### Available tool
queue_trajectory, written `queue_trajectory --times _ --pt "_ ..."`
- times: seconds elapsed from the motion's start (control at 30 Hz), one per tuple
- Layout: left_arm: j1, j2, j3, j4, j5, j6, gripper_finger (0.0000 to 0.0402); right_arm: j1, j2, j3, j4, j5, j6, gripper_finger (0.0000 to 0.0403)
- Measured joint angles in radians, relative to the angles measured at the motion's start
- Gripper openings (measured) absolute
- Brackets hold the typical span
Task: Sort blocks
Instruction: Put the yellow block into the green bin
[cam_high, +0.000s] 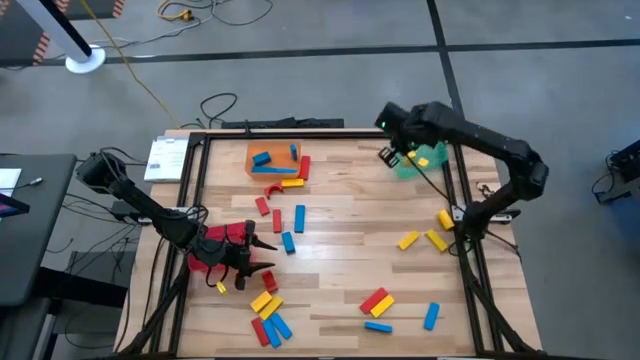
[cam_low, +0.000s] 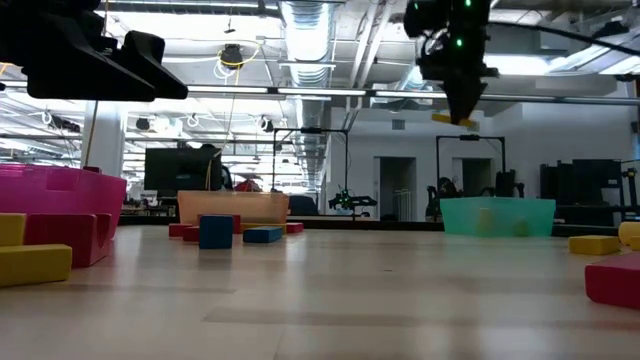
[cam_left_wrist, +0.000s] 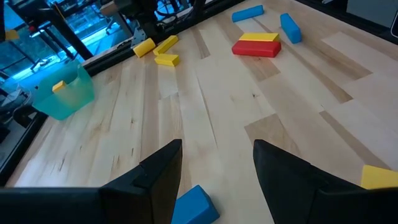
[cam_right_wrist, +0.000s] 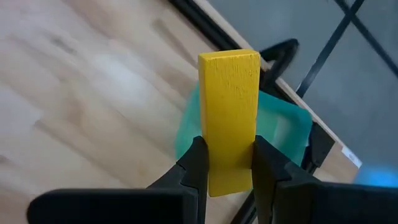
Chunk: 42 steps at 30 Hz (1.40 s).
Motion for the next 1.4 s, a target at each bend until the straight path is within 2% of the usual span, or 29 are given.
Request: queue_trajectory --times 0.23,0.73,1.07,1.4 --pt "0.000 0.000 0.000 -0.001 0.000 -0.008 0.0194 -0.171 -0.001 -0.109 0.036 -0.099 -0.035 0.0086" --pt "0.000 0.000 0.000 -0.018 0.000 -0.035 0.0194 -0.388 -0.001 -0.362 0.275 -0.158 -0.089 0.0086" --pt "0.019 0.000 0.000 -0.018 0.000 -0.042 0.0194 -0.462 -0.001 -0.450 0.396 -0.186 -0.097 0.0086" --pt "0.019 0.000 0.000 -0.018 0.000 -0.055 0.0194 -0.476 -0.001 -0.458 0.456 -0.186 -0.092 0.0087"
